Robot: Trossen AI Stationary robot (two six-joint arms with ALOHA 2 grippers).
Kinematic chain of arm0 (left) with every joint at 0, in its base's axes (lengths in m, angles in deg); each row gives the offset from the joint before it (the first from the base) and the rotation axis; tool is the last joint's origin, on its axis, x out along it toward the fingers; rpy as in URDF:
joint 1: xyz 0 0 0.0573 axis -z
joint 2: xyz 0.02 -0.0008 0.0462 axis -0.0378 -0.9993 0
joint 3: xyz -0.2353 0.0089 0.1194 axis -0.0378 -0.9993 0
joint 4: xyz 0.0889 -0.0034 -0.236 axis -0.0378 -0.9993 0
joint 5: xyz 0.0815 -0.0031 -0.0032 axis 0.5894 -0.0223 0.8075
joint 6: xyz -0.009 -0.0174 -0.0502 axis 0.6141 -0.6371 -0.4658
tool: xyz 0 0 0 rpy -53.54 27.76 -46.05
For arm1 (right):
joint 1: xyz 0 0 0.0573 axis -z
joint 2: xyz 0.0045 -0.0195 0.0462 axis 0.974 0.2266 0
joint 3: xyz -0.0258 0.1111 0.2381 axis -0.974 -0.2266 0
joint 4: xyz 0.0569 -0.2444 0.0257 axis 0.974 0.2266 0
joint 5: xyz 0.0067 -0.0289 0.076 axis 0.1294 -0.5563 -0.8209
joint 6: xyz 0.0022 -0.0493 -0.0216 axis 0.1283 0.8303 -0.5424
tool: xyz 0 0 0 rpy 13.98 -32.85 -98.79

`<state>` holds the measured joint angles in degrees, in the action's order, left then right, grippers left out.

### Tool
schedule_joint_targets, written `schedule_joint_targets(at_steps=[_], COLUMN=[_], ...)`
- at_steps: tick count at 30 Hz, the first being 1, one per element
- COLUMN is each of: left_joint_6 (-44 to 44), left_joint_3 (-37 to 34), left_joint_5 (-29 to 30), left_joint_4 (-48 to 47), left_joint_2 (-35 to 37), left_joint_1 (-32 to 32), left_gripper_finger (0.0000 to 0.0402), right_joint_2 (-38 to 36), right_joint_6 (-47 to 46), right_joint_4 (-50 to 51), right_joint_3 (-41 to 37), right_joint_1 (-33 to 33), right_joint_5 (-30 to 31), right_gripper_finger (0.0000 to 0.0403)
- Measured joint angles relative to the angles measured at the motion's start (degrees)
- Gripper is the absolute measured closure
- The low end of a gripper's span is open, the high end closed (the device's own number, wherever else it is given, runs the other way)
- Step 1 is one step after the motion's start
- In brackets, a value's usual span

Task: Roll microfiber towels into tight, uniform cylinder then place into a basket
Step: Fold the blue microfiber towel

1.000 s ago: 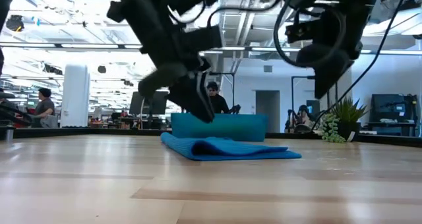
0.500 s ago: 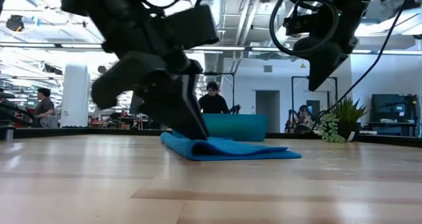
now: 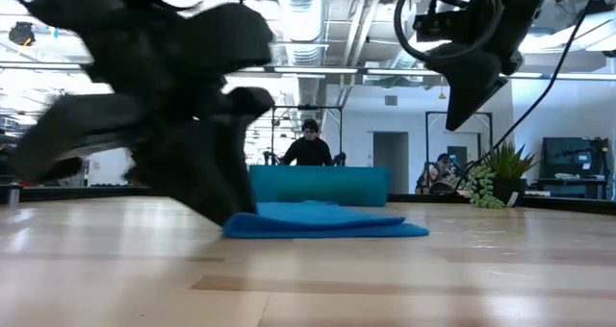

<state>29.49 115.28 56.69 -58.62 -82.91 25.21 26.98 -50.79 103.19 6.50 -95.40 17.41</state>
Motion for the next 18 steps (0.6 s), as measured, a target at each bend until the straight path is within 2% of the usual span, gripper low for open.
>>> schedule_joint_targets(at_steps=[3,6,12,18], left_joint_6=[4.91,5.20,-3.94,-8.47], left_joint_3=[-0.25,0.75,5.38,7.48], left_joint_5=[3.74,7.28,9.54,9.95], left_joint_4=[-1.58,-6.00,-15.30,-14.40], left_joint_2=[1.03,2.04,3.83,3.83], left_joint_1=[2.59,5.04,8.47,10.03], left_gripper_finger=[0.0322,0.0322,0.0322,0.0322], right_joint_2=[0.00,0.02,0.02,0.17], right_joint_6=[0.08,1.86,7.63,15.03], right_joint_4=[-2.47,-6.11,-12.97,-20.81], right_joint_3=[0.00,0.00,0.00,-0.02], right_joint_1=[-0.70,-2.08,-5.07,-9.53], right_joint_5=[0.00,-0.04,-0.75,-1.16], right_gripper_finger=[0.0329,0.0329,0.0329,0.0329])
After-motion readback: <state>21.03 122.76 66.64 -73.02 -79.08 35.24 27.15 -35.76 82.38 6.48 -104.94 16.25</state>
